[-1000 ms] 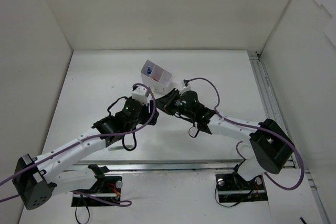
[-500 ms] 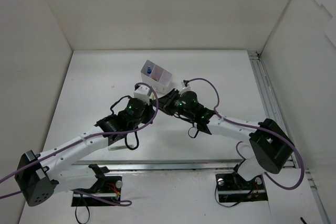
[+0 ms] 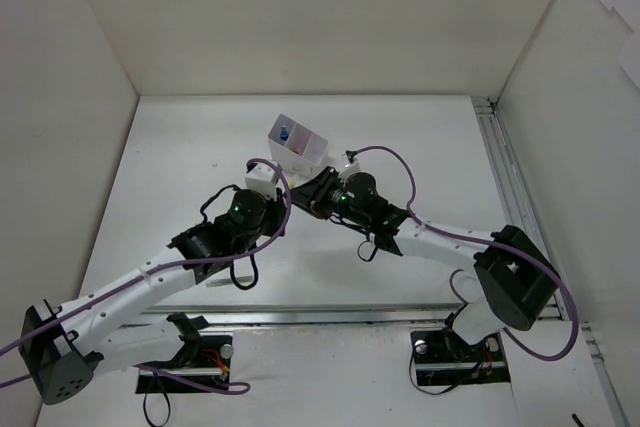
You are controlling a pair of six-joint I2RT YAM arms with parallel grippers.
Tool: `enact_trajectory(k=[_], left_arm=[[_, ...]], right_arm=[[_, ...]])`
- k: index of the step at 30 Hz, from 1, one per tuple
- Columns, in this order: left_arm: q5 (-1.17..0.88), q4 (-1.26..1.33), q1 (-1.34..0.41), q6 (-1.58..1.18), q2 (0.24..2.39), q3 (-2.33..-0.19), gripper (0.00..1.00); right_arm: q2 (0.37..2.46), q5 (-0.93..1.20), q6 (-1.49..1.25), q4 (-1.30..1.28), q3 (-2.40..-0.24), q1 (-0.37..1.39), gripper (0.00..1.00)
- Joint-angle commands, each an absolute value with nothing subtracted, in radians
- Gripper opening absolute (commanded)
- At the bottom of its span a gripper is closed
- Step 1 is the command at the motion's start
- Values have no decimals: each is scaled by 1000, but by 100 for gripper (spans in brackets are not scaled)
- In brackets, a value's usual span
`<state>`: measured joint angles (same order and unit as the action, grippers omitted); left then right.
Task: Sort the stationery into containers
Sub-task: Pick up the pen from the center of the board, then place the pen in the storage box.
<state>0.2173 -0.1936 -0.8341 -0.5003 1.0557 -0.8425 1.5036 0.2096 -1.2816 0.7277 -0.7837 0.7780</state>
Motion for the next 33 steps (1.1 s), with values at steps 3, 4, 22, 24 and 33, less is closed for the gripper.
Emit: enact_trajectory(k=[3, 4, 22, 24, 33], left_arm=[[193, -146, -839, -509, 962, -867, 0], [192, -159, -839, -511, 947, -867, 0], [216, -382, -763, -489, 1116, -1101, 0], [158, -473, -708, -477, 1169, -1214, 0], [-41, -751, -563, -361, 1560, -1676, 0]], right_arm=[[1496, 258, -1221, 762, -841, 747, 35], [1488, 264, -1213, 764, -844, 742, 35], [1105, 76, -1105, 651, -623, 516, 98], [1033, 14, -1016, 462, -643, 511, 98], [678, -360, -828, 97, -617, 511, 98]])
